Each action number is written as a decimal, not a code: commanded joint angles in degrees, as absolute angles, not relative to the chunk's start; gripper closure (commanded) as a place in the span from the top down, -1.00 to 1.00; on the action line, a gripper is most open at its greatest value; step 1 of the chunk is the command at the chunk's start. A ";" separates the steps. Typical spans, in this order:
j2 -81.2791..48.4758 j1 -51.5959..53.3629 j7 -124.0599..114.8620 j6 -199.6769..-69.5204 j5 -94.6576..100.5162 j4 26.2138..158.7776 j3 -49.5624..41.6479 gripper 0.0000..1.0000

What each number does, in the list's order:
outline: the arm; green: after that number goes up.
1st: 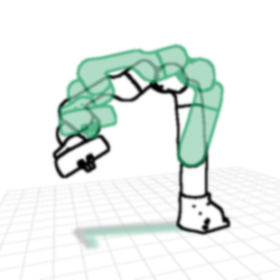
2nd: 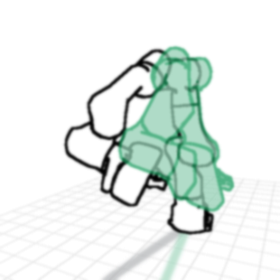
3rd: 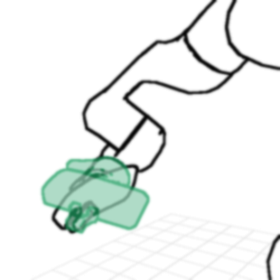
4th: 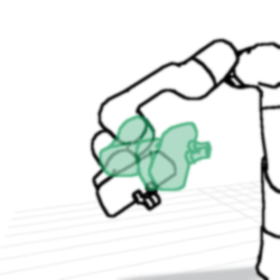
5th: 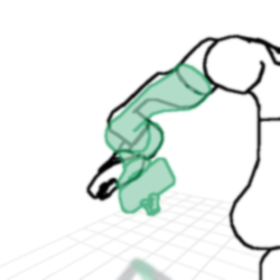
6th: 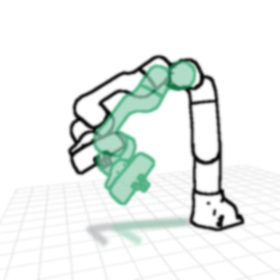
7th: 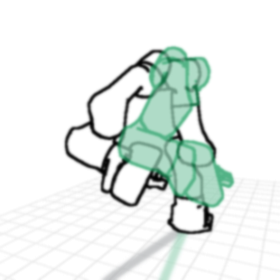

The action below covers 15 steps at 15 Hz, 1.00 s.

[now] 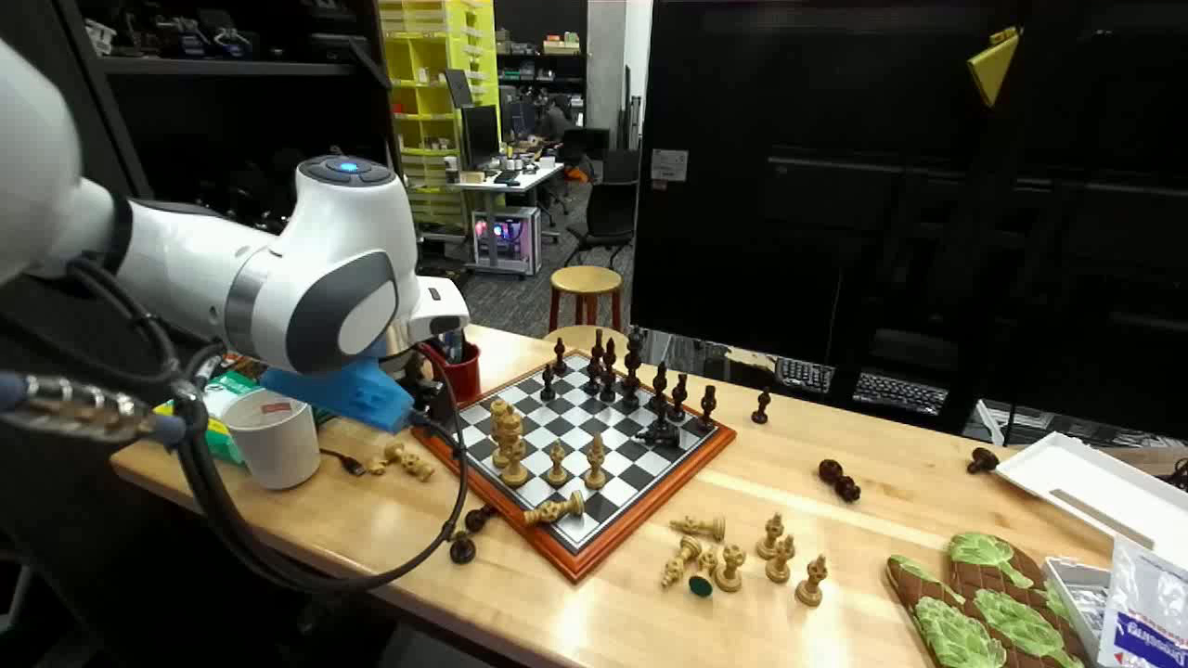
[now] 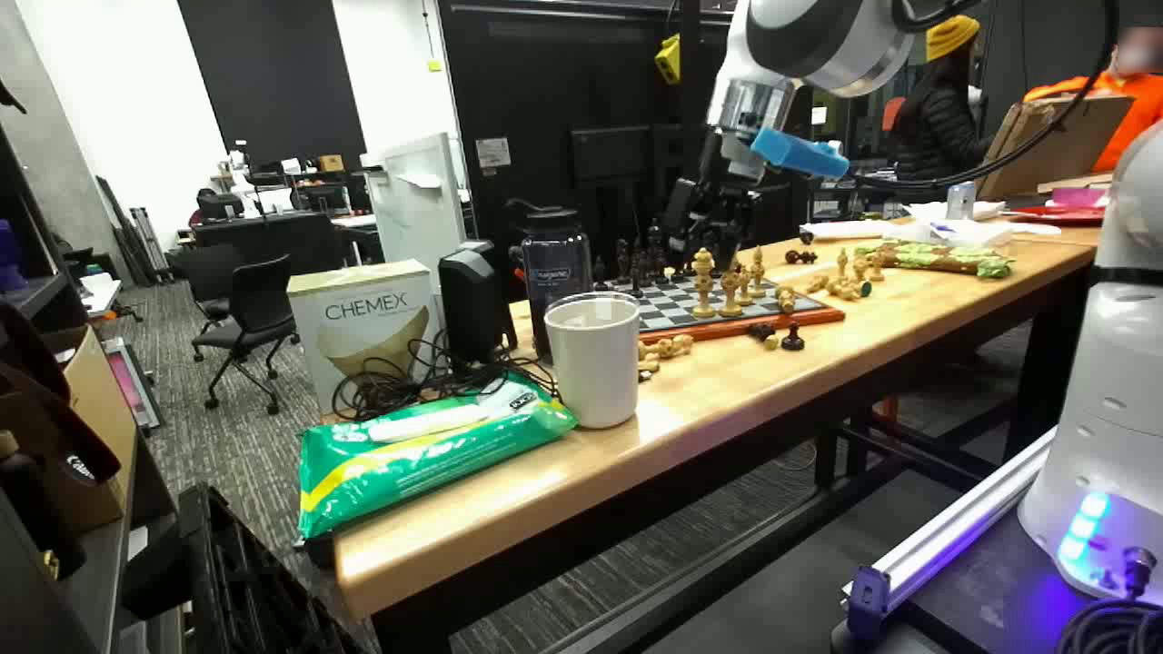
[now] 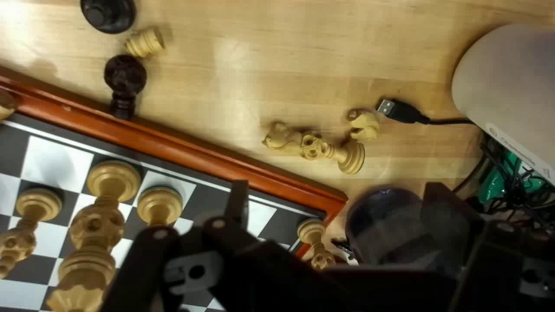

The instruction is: Remove a chess piece from the chessboard

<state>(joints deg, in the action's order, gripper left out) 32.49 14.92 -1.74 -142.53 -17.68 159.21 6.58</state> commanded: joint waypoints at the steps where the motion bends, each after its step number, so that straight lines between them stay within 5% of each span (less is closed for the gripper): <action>1: 32.55 15.08 -1.94 -142.32 -17.43 159.08 6.39 1.00; 15: 27.38 11.24 -2.15 -135.62 -9.41 151.54 7.33 1.00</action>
